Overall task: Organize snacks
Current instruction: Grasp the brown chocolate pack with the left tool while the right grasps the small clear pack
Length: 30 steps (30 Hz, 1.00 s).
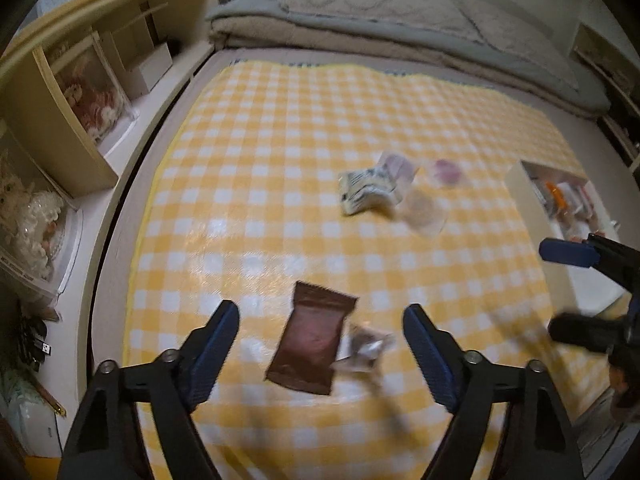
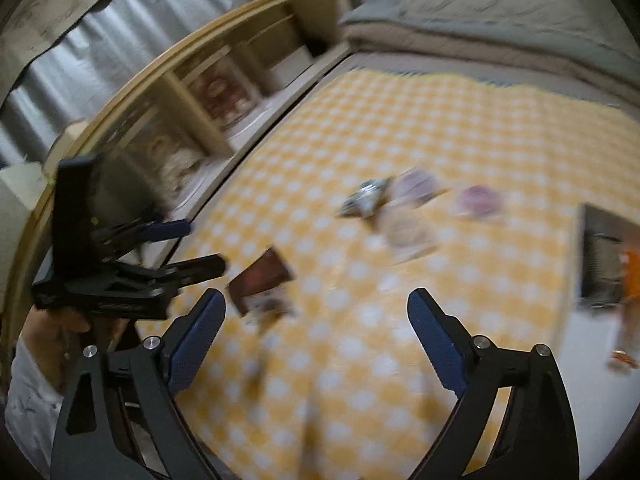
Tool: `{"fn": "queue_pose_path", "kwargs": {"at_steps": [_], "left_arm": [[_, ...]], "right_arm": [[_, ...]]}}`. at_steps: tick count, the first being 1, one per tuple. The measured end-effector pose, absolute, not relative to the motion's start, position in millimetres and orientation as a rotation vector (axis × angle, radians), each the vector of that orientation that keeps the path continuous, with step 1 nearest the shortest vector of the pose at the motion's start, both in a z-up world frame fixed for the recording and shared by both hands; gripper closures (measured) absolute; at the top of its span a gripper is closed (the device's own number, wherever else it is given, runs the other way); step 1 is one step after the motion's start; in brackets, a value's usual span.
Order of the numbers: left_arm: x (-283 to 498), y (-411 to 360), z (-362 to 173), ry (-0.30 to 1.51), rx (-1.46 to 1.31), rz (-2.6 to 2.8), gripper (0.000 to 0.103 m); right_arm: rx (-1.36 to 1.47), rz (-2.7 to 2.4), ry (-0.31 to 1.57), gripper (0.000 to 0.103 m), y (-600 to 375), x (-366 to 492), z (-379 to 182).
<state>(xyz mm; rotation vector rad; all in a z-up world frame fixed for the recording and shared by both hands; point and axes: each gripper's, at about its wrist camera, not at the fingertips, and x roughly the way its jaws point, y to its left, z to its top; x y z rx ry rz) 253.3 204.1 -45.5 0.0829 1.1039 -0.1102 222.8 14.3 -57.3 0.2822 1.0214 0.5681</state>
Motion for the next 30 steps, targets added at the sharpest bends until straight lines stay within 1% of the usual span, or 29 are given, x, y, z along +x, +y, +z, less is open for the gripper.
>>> {"fn": "queue_pose_path", "kwargs": {"at_steps": [2, 5, 9, 11, 18, 21, 24, 25, 26, 28, 29, 30], "left_arm": [[259, 209, -54, 1.119, 0.083, -0.114, 0.029], [265, 216, -66, 1.134, 0.082, -0.136, 0.031], [268, 226, -80, 1.153, 0.081, -0.157, 0.036], [270, 229, -87, 1.167, 0.082, -0.163, 0.038], [276, 233, -109, 1.216, 0.093, -0.188, 0.038], [279, 233, -116, 1.231, 0.093, -0.191, 0.038], [281, 234, -121, 1.240, 0.097, -0.189, 0.038], [282, 234, -122, 1.242, 0.097, -0.189, 0.038], [282, 234, -123, 1.243, 0.095, -0.189, 0.038], [284, 234, -125, 1.243, 0.087, -0.192, 0.038], [284, 233, -126, 1.244, 0.085, -0.192, 0.038], [284, 233, -126, 1.244, 0.086, -0.193, 0.038]], "right_arm": [[0.249, 0.606, 1.015, 0.016, 31, 221, -64], [0.158, 0.657, 0.988, 0.020, 58, 216, -78], [0.149, 0.697, 0.954, 0.023, 75, 215, -95], [0.110, 0.734, 0.960, 0.028, 89, 214, -105], [-0.005, 0.789, 0.910, 0.029, 122, 210, -125], [-0.049, 0.801, 0.910, 0.034, 134, 211, -132], [-0.073, 0.792, 0.939, 0.047, 142, 213, -144], [-0.084, 0.782, 0.941, 0.056, 143, 214, -147], [-0.096, 0.770, 0.938, 0.060, 143, 214, -150], [-0.094, 0.757, 0.922, 0.065, 140, 212, -151], [-0.089, 0.754, 0.918, 0.071, 138, 211, -150], [-0.085, 0.743, 0.915, 0.073, 137, 211, -150]]}}
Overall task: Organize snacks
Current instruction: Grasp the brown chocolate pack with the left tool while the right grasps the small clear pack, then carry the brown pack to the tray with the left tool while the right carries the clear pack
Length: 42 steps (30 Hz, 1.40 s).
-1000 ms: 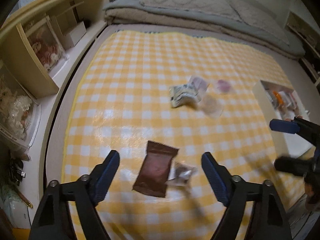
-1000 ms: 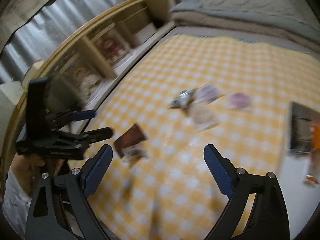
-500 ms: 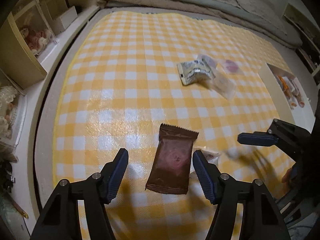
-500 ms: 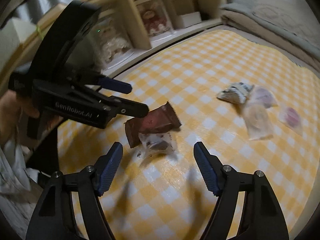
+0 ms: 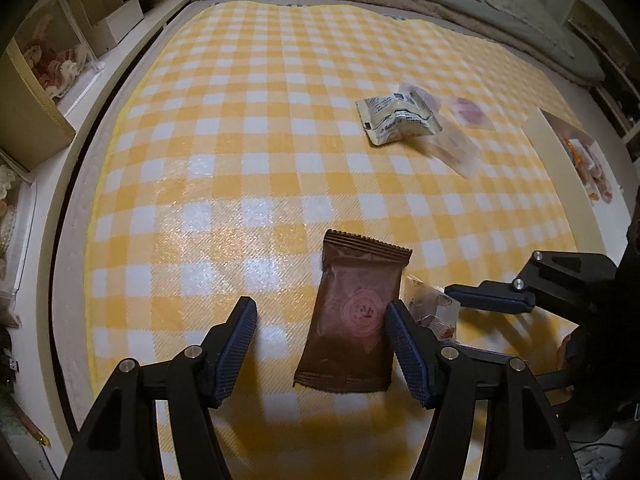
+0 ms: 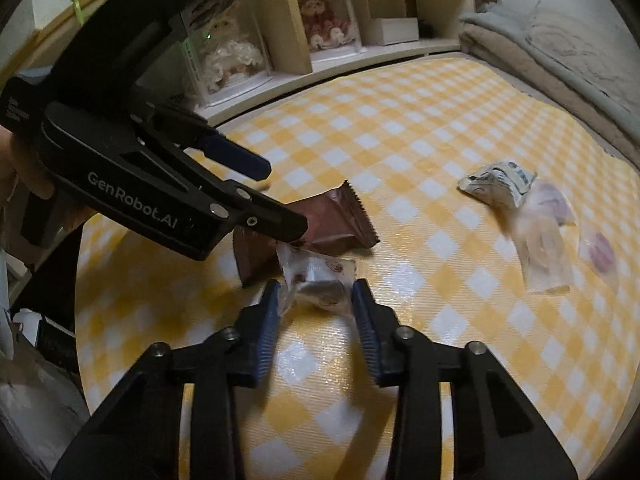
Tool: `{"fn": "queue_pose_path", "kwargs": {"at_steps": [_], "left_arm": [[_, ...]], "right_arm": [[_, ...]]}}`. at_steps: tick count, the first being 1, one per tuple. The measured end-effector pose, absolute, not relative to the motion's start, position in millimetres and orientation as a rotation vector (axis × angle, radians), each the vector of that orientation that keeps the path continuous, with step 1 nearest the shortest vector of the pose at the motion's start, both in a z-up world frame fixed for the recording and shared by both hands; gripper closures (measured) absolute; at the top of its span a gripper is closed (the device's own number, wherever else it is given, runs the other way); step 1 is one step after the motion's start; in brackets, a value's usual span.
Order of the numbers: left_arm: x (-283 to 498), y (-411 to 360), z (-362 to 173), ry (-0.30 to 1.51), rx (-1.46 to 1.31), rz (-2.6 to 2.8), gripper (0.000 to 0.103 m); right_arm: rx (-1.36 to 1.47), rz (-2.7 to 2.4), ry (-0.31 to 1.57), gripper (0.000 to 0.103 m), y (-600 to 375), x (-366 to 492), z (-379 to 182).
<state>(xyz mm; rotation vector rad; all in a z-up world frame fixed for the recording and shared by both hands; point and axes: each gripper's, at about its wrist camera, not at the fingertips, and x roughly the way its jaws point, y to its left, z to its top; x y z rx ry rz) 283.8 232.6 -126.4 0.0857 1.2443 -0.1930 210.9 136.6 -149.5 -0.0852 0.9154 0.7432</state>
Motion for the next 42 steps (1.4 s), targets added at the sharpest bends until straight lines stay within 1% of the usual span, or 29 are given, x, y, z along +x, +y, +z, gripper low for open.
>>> {"fn": "queue_pose_path", "kwargs": {"at_steps": [10, 18, 19, 20, 23, 26, 32, 42], "left_arm": [[293, 213, -140, 1.275, 0.157, -0.206, 0.038], [300, 193, -149, 1.280, 0.221, -0.172, 0.049], [300, 191, -150, 1.281, 0.228, -0.170, 0.054], [300, 189, -150, 1.282, 0.229, -0.174, 0.063], [302, 190, -145, 1.278, 0.207, -0.158, 0.063], [301, 190, -133, 1.229, 0.197, -0.136, 0.063], [297, 196, -98, 1.132, 0.090, -0.088, 0.063], [276, 182, -28, 0.957, -0.037, -0.063, 0.063]], "right_arm": [[-0.131, 0.702, 0.914, 0.076, 122, 206, -146], [-0.091, 0.617, 0.929, 0.076, 87, 212, -143], [-0.082, 0.610, 0.930, 0.076, 83, 213, -143], [-0.076, 0.604, 0.930, 0.076, 79, 213, -142], [-0.062, 0.589, 0.929, 0.077, 73, 215, -139], [-0.050, 0.577, 0.923, 0.077, 68, 217, -135], [-0.013, 0.546, 0.896, 0.077, 57, 226, -117], [0.024, 0.454, 0.819, 0.077, 18, 241, -59]]}}
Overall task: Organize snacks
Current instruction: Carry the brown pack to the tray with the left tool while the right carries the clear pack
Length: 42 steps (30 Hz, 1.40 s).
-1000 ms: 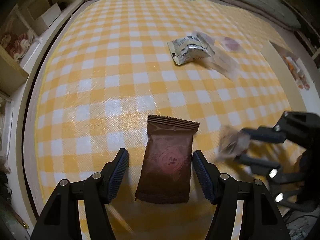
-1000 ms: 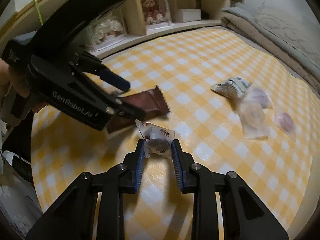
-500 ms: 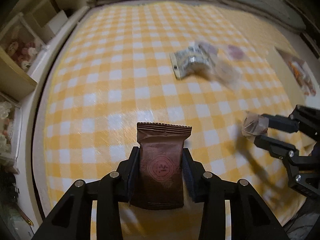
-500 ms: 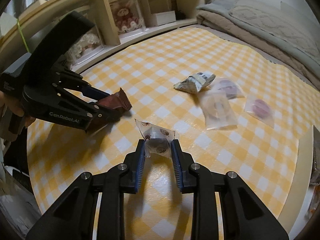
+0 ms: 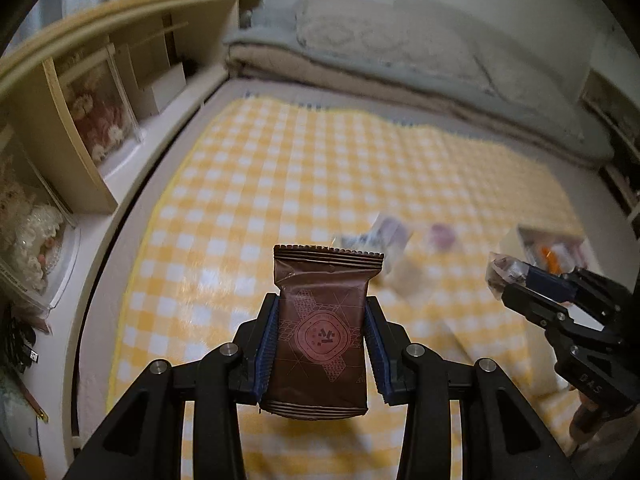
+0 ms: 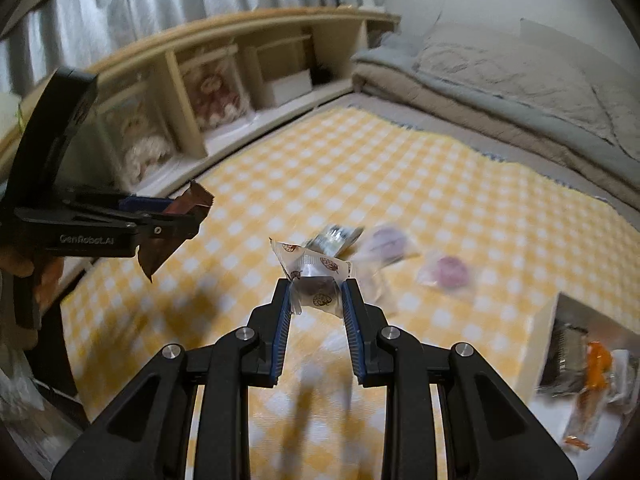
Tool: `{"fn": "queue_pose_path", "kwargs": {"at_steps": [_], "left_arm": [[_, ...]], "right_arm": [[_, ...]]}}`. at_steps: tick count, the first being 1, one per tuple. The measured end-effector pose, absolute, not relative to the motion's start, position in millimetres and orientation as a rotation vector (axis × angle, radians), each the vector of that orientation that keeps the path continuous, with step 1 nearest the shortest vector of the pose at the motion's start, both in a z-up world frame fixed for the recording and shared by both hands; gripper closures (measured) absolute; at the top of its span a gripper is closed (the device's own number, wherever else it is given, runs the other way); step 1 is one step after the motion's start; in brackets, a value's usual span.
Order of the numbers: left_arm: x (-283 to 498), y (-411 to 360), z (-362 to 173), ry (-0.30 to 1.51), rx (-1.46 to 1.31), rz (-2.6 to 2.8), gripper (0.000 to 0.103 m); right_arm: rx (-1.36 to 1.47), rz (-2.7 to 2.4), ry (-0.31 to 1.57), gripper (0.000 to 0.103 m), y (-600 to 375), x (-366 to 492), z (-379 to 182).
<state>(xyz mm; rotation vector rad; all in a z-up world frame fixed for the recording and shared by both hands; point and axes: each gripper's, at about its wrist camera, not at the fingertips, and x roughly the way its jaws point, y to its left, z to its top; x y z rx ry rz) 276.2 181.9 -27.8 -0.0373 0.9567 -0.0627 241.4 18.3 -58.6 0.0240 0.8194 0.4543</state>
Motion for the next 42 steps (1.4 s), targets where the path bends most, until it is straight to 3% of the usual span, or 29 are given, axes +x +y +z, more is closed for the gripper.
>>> {"fn": "queue_pose_path", "kwargs": {"at_steps": [12, 22, 42], "left_arm": [[246, 119, 29, 0.816, -0.081, -0.161, 0.063], [245, 41, 39, 0.819, -0.105, -0.303, 0.063], [317, -73, -55, 1.179, -0.203, -0.412, 0.063]], "right_arm": [[0.052, 0.304, 0.771, 0.077, -59, 230, 14], [0.050, 0.144, 0.759, 0.077, -153, 177, 56], [0.207, -0.038, 0.923, 0.077, -256, 146, -30]]}}
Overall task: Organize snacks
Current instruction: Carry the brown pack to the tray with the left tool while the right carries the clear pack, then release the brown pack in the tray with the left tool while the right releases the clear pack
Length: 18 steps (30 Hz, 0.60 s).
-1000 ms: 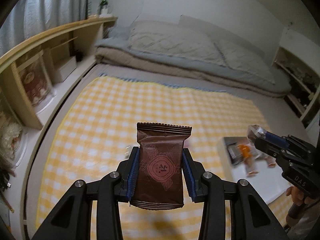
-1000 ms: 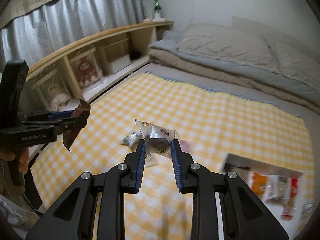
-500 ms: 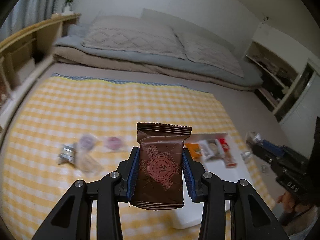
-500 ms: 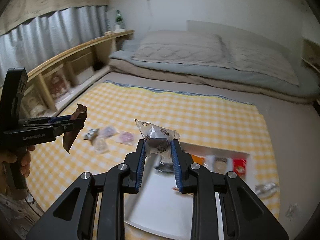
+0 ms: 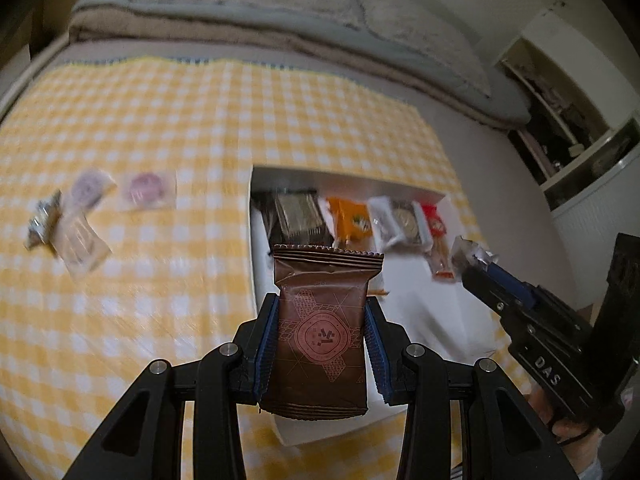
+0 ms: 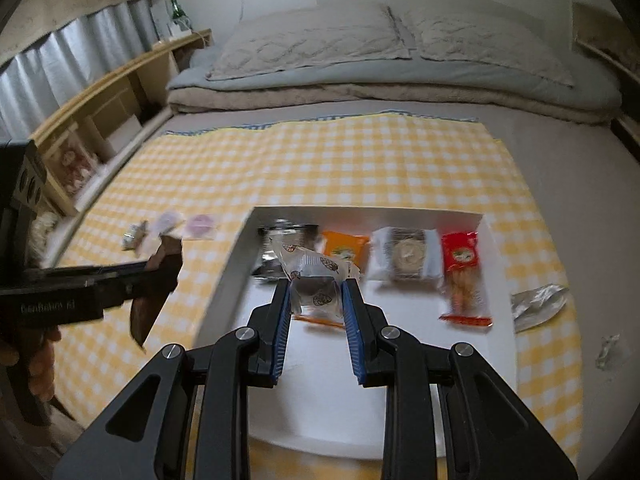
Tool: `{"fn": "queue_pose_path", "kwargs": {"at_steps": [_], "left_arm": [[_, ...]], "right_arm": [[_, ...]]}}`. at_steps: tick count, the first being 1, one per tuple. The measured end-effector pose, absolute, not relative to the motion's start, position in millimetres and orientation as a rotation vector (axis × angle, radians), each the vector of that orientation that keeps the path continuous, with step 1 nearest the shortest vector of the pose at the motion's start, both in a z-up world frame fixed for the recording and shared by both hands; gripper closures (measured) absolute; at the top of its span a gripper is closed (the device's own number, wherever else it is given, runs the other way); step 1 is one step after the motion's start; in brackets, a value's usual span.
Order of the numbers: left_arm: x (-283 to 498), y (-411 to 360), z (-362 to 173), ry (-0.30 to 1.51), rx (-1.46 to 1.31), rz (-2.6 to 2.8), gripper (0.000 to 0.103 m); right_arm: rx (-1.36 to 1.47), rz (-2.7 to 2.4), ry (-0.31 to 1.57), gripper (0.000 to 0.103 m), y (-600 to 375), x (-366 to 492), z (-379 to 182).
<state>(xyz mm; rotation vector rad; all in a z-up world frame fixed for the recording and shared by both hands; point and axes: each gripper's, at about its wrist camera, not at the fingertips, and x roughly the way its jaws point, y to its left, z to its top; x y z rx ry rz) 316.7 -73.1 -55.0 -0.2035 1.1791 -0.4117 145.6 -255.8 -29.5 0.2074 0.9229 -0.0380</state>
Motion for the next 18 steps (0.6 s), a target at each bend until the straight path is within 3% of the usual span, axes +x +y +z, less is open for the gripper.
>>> {"fn": "queue_pose_path", "kwargs": {"at_steps": [18], "left_arm": [[357, -107, -133, 1.327, -0.236, -0.356, 0.063]], "right_arm": [[0.328, -0.147, 1.185, 0.077, -303, 185, -116]]}}
